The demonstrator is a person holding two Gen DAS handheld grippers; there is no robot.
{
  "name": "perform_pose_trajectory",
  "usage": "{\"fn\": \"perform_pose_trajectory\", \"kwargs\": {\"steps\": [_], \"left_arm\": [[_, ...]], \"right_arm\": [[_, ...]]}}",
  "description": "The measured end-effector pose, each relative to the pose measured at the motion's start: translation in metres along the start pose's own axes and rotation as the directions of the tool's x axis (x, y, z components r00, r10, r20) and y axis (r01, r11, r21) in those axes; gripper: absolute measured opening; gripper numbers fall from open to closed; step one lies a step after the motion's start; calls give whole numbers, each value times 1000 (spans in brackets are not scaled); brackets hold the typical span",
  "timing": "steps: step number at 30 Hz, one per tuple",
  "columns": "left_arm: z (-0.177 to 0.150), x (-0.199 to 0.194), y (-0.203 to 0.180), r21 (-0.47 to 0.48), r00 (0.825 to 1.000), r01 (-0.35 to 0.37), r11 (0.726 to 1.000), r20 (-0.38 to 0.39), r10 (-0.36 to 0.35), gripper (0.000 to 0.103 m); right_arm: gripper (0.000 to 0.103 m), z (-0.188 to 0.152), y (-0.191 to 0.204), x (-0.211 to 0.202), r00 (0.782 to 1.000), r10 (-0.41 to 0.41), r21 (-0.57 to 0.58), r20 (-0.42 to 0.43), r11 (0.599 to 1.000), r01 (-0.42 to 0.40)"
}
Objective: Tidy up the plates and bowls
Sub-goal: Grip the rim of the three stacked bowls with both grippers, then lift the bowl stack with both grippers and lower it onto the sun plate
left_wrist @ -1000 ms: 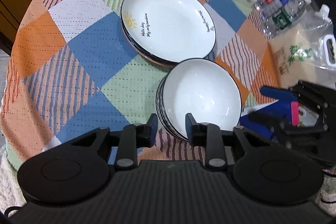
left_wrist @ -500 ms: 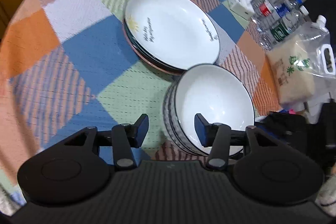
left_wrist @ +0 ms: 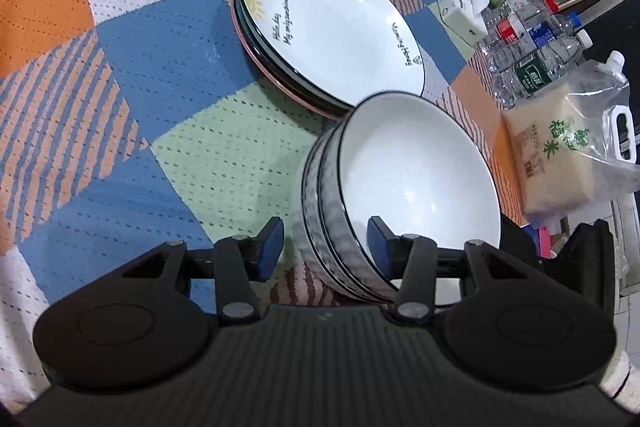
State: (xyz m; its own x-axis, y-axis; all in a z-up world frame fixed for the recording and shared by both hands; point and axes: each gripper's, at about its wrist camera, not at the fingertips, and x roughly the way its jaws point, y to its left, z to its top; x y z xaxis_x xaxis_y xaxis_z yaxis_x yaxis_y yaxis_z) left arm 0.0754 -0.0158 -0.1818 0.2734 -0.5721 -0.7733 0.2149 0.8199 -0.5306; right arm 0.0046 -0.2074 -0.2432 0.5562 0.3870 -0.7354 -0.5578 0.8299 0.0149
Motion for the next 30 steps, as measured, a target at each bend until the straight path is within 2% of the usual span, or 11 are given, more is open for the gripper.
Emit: {"fn": "perform_pose_trajectory", "kwargs": {"steps": [6,10,18,23,30], "left_arm": [[-7,4,-3,12,999,-9,1000,38,8,42],[-5,4,-1,1,1000,0,1000,19,0,42],[-9,2,-6,16,1000,-17,1000,5,17,42],[-8,-10,-11,37,1000,-20,999,-16,21,42],[8,-39,-29,90,999,-33,995,6,32,42]], "right_arm": [[98,4,12,11,998,18,6,63,1000,-18],[100,8,7,17,994,2,83,112,997,-11],[100,6,15,18,992,-30,64,123,998,23],[100,5,20,10,990,-29,75,136,997,19],[100,24,23,-7,980,-58,59,189,997,48]]}}
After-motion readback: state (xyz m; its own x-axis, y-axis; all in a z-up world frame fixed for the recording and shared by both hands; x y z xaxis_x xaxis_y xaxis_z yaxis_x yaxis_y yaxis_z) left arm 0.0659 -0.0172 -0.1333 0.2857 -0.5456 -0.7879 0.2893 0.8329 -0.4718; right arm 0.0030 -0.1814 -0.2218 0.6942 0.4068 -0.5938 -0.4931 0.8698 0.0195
